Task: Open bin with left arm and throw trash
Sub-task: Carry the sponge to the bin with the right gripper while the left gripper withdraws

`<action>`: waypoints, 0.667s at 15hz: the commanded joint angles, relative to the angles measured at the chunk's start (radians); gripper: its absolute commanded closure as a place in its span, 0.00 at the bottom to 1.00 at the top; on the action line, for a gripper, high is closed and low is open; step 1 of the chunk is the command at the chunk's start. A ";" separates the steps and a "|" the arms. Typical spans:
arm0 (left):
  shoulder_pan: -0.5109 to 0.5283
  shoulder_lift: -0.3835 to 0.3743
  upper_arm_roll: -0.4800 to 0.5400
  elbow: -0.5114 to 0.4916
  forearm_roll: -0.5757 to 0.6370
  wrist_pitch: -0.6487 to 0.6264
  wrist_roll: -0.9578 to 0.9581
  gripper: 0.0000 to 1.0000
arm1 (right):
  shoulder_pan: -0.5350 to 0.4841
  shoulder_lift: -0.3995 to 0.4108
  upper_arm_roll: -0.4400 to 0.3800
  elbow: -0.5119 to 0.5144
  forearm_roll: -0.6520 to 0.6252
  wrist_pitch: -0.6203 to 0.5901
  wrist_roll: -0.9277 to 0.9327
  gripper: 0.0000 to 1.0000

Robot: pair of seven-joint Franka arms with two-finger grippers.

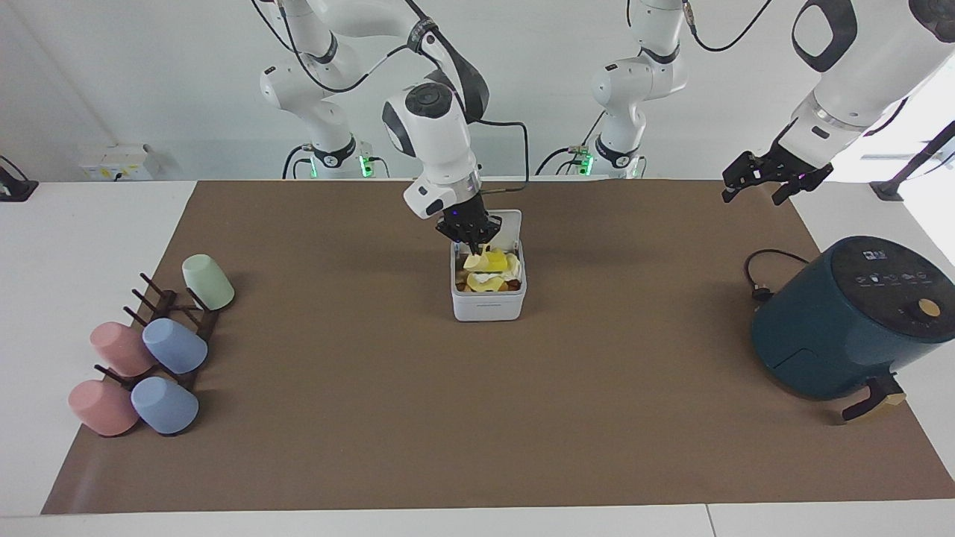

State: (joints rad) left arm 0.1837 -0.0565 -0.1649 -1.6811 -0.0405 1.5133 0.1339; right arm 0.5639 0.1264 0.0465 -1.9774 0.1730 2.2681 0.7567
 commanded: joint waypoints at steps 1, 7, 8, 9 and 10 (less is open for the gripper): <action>-0.119 0.010 0.086 0.056 0.056 -0.054 -0.007 0.00 | -0.002 0.035 0.001 -0.023 0.019 0.077 -0.028 1.00; -0.286 0.037 0.225 0.155 0.051 -0.085 -0.007 0.00 | 0.005 0.101 -0.001 -0.005 0.017 0.137 -0.034 1.00; -0.288 0.034 0.225 0.146 0.051 -0.076 -0.007 0.00 | 0.004 0.102 0.001 0.014 0.017 0.125 -0.034 1.00; -0.290 0.029 0.225 0.130 0.050 -0.071 -0.007 0.00 | -0.002 0.099 0.001 0.023 0.017 0.113 -0.033 0.98; -0.297 0.024 0.222 0.121 0.050 -0.071 -0.007 0.00 | -0.004 0.093 -0.001 0.038 0.017 0.084 -0.033 0.59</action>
State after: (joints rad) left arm -0.0827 -0.0395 0.0412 -1.5605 -0.0158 1.4401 0.1324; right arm 0.5693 0.2161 0.0458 -1.9734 0.1730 2.3883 0.7513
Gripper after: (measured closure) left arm 0.000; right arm 0.956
